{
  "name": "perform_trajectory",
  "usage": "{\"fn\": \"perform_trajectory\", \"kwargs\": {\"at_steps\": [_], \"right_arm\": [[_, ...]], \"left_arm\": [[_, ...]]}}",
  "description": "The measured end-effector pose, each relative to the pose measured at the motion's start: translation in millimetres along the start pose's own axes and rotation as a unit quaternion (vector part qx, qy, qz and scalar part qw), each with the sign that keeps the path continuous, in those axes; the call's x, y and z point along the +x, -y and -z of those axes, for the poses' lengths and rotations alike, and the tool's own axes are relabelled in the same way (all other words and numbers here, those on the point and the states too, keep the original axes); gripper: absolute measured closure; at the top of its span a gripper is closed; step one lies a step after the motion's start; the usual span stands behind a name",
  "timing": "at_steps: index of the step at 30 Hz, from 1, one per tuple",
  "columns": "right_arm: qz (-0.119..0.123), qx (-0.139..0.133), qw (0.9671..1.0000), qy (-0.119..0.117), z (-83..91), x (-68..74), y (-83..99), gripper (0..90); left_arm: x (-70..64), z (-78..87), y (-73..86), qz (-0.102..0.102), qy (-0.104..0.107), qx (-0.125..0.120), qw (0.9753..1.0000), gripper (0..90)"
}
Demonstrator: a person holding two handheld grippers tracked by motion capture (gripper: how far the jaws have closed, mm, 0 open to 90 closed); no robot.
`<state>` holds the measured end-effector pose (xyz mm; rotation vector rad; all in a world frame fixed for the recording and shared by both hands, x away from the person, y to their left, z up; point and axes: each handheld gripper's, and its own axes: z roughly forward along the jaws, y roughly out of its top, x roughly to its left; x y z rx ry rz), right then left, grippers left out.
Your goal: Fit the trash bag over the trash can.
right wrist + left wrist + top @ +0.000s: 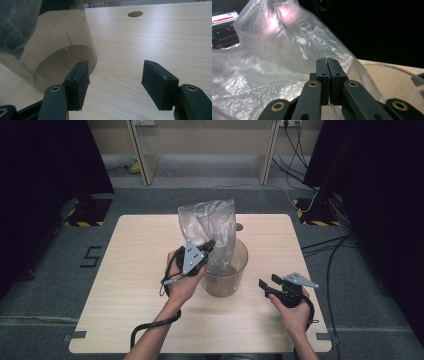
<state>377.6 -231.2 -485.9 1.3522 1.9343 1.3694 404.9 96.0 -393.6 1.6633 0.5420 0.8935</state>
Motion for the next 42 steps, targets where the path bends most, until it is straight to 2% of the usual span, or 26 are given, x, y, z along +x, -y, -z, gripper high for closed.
{"fn": "perform_trajectory", "kwargs": {"at_steps": [10, 12, 14, 19, 22, 32, 35, 38, 39, 42], "right_arm": [[-0.001, 0.001, 1.0000, -0.001, -0.6, 1.3, 0.1, 38.6], [0.000, 0.001, 1.0000, -0.001, -0.7, 1.2, 0.0, 38.6], [-0.001, 0.002, 1.0000, -0.001, -0.7, 1.1, -0.2, 38.6], [-0.002, 0.001, 1.0000, -0.002, -0.3, 0.6, -0.7, 38.5], [-0.002, 0.001, 1.0000, -0.001, -0.2, 0.0, -0.9, 38.5], [-0.004, 0.001, 1.0000, 0.000, 0.4, -0.4, -2.5, 38.3], [-0.004, -0.003, 1.0000, -0.001, 1.3, -0.1, -4.7, 38.2], [-0.002, -0.009, 1.0000, -0.002, 3.6, 0.6, -8.8, 38.1], [0.000, -0.016, 0.9999, -0.002, 6.2, 1.2, -12.8, 38.0], [0.001, -0.023, 0.9997, -0.003, 9.8, 2.2, -18.3, 37.8]], "left_arm": [[-12.9, 7.7, 6.1, -0.002, 0.030, 0.021, 0.9993, 86.5], [-16.2, 8.0, 7.7, 0.003, 0.046, 0.029, 0.9985, 85.7], [-18.2, 8.4, 10.7, 0.021, 0.058, 0.027, 0.9977, 84.7], [-21.1, 10.8, 15.7, 0.017, 0.057, 0.035, 0.9976, 85.6], [-22.5, 13.9, 17.4, 0.018, 0.064, 0.038, 0.9971, 85.3], [-19.8, 30.2, 21.6, 0.042, 0.093, 0.048, 0.9936, 83.1], [-16.9, 36.7, 21.5, 0.053, 0.097, 0.044, 0.9929, 79.6], [-13.0, 45.0, 18.0, 0.067, 0.102, 0.029, 0.9921, 73.8], [-11.3, 48.3, 15.8, 0.069, 0.102, 0.023, 0.9921, 69.8], [-4.1, 57.2, 7.3, 0.069, 0.090, 0.008, 0.9935, 66.5]]}}
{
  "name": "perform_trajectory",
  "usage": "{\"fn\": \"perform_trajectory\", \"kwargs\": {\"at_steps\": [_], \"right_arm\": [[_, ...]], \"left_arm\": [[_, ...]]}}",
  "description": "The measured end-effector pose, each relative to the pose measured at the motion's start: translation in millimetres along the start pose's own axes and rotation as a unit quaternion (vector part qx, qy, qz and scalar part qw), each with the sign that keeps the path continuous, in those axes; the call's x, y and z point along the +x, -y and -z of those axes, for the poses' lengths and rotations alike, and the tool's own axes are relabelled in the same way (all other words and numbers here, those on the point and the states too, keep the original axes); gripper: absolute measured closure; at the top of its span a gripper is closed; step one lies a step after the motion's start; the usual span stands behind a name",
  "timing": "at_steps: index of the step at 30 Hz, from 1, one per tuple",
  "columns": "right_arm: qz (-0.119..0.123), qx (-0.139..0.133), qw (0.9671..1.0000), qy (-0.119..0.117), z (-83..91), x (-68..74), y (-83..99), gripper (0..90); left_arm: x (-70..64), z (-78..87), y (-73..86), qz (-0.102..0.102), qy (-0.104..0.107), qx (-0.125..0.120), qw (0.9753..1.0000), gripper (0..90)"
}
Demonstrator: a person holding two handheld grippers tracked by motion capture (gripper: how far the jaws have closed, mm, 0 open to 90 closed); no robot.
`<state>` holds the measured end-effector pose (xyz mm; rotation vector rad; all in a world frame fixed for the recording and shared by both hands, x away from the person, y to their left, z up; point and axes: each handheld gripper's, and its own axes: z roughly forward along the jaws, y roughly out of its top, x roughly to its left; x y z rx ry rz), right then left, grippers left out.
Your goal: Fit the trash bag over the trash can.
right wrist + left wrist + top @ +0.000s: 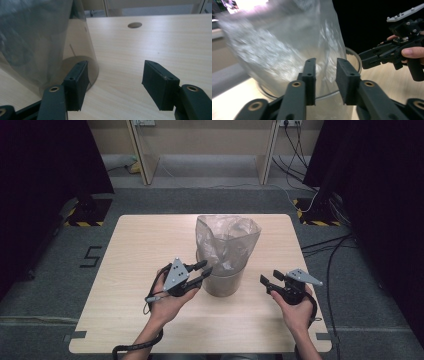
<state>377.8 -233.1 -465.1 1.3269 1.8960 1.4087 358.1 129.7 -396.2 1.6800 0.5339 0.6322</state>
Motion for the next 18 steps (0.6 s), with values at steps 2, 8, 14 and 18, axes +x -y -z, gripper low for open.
{"fn": "perform_trajectory", "kwargs": {"at_steps": [2, 8, 14, 18], "right_arm": [[0.002, -0.011, 0.9999, -0.001, 4.5, 1.3, -8.2, 37.7], [0.015, -0.046, 0.9989, -0.001, 15.4, 6.6, -41.1, 37.7], [0.032, -0.057, 0.9978, -0.002, 16.1, 11.8, -66.4, 37.9], [0.038, -0.063, 0.9973, -0.004, 16.2, 15.3, -76.4, 37.9]], "left_arm": [[6.4, 4.8, -8.2, 0.001, -0.007, -0.009, 0.9999, 62.7], [28.0, 4.2, -37.8, 0.013, -0.035, -0.036, 0.9987, 49.9], [36.9, -10.7, -54.1, -0.008, -0.018, -0.031, 0.9993, 46.5], [36.6, -18.5, -61.1, -0.002, 0.001, -0.046, 0.9989, 44.1]]}}
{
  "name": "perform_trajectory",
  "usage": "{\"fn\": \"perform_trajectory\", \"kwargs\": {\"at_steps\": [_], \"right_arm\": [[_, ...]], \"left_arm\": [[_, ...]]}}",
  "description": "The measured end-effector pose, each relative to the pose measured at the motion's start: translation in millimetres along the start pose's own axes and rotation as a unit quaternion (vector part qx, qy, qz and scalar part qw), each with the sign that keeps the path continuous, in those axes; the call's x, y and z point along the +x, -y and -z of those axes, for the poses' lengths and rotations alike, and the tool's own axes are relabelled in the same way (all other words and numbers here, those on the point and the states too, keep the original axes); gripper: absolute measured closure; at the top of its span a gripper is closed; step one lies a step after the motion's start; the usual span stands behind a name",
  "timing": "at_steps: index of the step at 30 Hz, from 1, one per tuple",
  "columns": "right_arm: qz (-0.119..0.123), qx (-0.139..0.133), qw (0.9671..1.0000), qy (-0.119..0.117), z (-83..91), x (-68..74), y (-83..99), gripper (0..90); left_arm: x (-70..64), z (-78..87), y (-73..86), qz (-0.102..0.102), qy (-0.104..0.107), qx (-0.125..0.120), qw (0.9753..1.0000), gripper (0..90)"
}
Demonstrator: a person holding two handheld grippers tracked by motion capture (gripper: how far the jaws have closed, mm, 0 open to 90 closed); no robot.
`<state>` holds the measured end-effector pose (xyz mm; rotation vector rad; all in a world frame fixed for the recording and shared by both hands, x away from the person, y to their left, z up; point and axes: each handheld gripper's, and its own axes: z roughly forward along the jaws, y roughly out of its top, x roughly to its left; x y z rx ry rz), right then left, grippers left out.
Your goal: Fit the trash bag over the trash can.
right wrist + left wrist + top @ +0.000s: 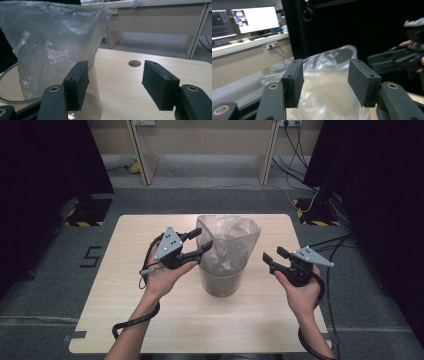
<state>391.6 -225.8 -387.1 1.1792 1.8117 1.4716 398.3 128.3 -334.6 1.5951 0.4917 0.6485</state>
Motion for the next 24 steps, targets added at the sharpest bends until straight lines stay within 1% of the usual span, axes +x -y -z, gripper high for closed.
{"fn": "perform_trajectory", "kwargs": {"at_steps": [3, 5, 9, 13, 15, 19, 21, 22, 23, 24], "right_arm": [[0.000, -0.002, 1.0000, 0.000, -1.1, 0.9, -0.9, 38.0], [-0.001, 0.005, 1.0000, -0.001, -2.9, 1.5, 2.0, 38.0], [-0.004, 0.006, 1.0000, -0.003, -3.4, 2.2, 4.0, 38.1], [-0.005, 0.006, 1.0000, -0.002, -4.4, 2.1, 4.3, 38.1], [-0.003, 0.008, 1.0000, -0.002, -5.4, 1.7, 4.4, 38.1], [-0.002, 0.009, 0.9999, -0.005, -6.6, 3.2, 4.7, 38.1], [-0.002, 0.009, 0.9999, -0.006, -6.5, 3.4, 4.6, 38.1], [-0.002, 0.009, 0.9999, -0.005, -6.4, 3.3, 4.4, 38.1], [-0.002, 0.008, 0.9999, -0.005, -6.2, 3.2, 4.0, 38.1], [-0.002, 0.008, 1.0000, -0.005, -5.7, 2.8, 3.1, 38.1]], "left_arm": [[-4.4, -5.1, -2.2, -0.019, 0.017, -0.003, 0.9997, 40.8], [-5.8, -8.8, -2.4, -0.031, 0.022, 0.001, 0.9993, 38.8], [-0.7, -17.2, -1.2, -0.032, 0.024, 0.000, 0.9992, 36.8], [-0.9, -24.5, -3.3, -0.043, 0.034, -0.003, 0.9985, 34.5], [-0.6, -29.0, -2.6, -0.051, 0.036, 0.002, 0.9981, 33.7], [2.0, -36.8, 3.2, -0.055, 0.047, 0.020, 0.9972, 34.3], [2.8, -39.6, 7.3, -0.066, 0.063, 0.040, 0.9950, 34.6], [3.0, -40.7, 9.3, -0.073, 0.076, 0.052, 0.9931, 35.8], [3.2, -41.1, 11.4, -0.078, 0.083, 0.062, 0.9915, 37.7], [3.3, -41.1, 12.8, -0.080, 0.091, 0.067, 0.9903, 40.0]]}}
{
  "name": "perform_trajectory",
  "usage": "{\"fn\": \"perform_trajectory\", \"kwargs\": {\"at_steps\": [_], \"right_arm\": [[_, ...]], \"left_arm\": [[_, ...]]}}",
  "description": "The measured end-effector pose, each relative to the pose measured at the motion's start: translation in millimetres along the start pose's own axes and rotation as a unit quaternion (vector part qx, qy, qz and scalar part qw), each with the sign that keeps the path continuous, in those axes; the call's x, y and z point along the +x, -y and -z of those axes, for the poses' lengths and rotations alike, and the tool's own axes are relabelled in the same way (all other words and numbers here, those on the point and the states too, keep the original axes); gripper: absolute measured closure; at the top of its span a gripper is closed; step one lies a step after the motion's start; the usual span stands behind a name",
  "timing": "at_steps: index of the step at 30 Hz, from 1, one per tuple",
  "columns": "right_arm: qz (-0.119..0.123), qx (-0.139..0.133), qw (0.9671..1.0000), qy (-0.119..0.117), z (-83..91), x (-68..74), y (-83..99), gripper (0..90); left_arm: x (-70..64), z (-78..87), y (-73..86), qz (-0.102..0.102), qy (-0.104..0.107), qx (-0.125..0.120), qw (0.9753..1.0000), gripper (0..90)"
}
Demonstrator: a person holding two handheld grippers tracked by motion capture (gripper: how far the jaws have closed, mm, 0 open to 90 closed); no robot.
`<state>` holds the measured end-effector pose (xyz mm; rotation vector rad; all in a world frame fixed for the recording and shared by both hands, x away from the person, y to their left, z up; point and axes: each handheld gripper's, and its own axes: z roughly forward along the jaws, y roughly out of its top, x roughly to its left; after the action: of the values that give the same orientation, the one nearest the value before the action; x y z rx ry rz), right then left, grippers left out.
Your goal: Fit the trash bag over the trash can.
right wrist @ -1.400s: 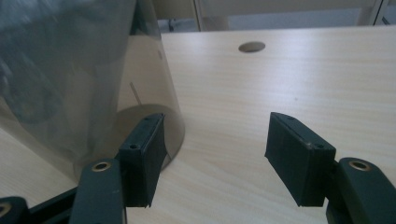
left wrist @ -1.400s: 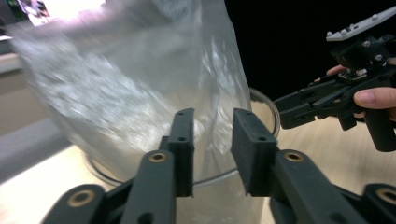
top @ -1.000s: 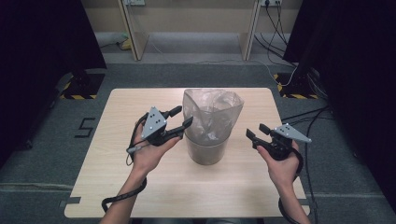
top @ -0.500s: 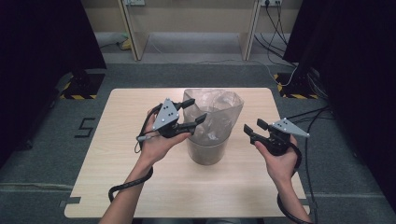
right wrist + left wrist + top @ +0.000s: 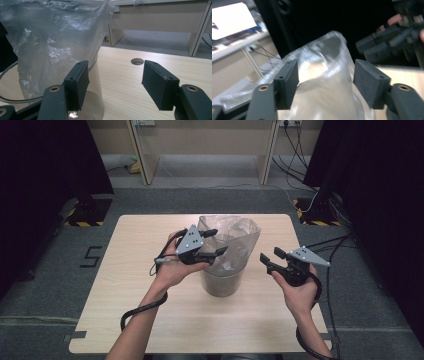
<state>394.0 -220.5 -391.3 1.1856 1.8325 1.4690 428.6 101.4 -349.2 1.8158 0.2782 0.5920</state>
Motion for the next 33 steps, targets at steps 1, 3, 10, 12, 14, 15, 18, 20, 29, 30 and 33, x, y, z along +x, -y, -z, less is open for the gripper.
{"fn": "perform_trajectory", "kwargs": {"at_steps": [1, 3, 10, 12, 14, 15, 18, 20, 29, 30, 33], "right_arm": [[0.000, -0.002, 1.0000, 0.000, 0.4, -0.2, -1.0, 38.1], [0.001, -0.005, 1.0000, 0.000, 1.7, -0.4, -3.4, 38.1], [-0.007, -0.027, 0.9995, -0.013, 6.6, 1.1, -21.3, 40.6], [-0.008, -0.036, 0.9992, -0.015, 7.7, 2.6, -30.2, 41.1], [-0.007, -0.044, 0.9988, -0.020, 7.6, 5.0, -39.0, 41.7], [-0.009, -0.046, 0.9985, -0.027, 5.9, 9.5, -47.2, 41.9], [-0.007, -0.044, 0.9984, -0.034, 2.3, 14.7, -54.7, 41.9], [-0.007, -0.040, 0.9982, -0.043, -3.2, 19.9, -61.1, 41.7], [-0.029, -0.009, 0.9980, -0.055, -24.9, 33.8, -72.0, 39.3], [-0.029, -0.009, 0.9980, -0.055, -24.9, 33.8, -72.0, 39.3], [-0.033, 0.009, 0.9981, -0.050, -30.6, 34.4, -69.5, 41.3]], "left_arm": [[-0.4, 0.3, 1.1, -0.005, 0.007, 0.003, 1.0000, 44.1], [-2.1, 1.4, 2.6, -0.015, 0.016, 0.011, 0.9997, 52.7], [-19.4, 10.4, 3.9, -0.053, 0.030, 0.040, 0.9974, 68.9], [-25.4, 12.5, 4.0, -0.059, 0.031, 0.043, 0.9968, 69.2], [-31.2, 13.6, 4.2, -0.064, 0.033, 0.045, 0.9964, 69.4], [-34.5, 14.0, 4.3, -0.065, 0.035, 0.046, 0.9962, 69.5], [-43.2, 14.6, 4.1, -0.074, 0.039, 0.051, 0.9952, 69.4], [-47.7, 15.0, 4.0, -0.079, 0.041, 0.052, 0.9947, 69.4], [-61.1, 15.3, 5.2, -0.102, 0.043, 0.065, 0.9918, 69.7], [-62.6, 15.5, 5.1, -0.103, 0.044, 0.065, 0.9916, 69.7], [-67.6, 16.5, 7.0, -0.107, 0.049, 0.069, 0.9907, 69.7]]}}
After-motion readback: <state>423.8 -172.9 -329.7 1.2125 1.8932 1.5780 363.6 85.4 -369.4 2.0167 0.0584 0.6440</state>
